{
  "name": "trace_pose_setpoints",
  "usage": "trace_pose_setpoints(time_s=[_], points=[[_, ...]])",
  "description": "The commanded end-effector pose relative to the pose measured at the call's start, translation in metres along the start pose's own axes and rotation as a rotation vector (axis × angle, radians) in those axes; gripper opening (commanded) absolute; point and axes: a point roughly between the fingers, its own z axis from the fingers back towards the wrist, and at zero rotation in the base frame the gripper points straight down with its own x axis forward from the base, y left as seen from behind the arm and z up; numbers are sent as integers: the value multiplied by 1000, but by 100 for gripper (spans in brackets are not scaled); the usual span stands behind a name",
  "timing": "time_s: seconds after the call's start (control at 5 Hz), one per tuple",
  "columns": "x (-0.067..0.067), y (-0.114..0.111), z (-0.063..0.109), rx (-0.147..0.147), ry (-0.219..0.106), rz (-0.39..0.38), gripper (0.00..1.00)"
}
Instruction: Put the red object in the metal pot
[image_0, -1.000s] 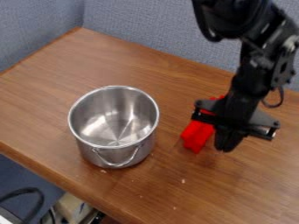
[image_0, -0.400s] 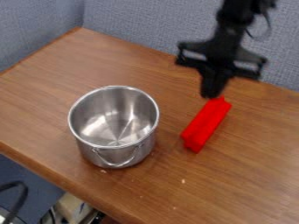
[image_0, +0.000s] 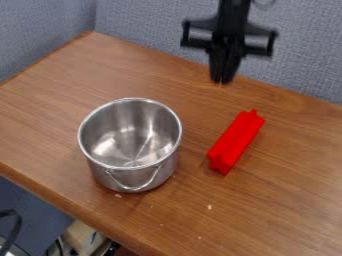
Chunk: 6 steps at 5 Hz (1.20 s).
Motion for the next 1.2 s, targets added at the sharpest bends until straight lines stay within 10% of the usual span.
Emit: trace_pose_setpoints(time_s=[0.0,0.2,1.0], points=[[-15,-5,17,-34,-88,-125,0],[-17,-10,9,-51,-100,-104,100],[-13,-27,-41,-86,-84,30,100]])
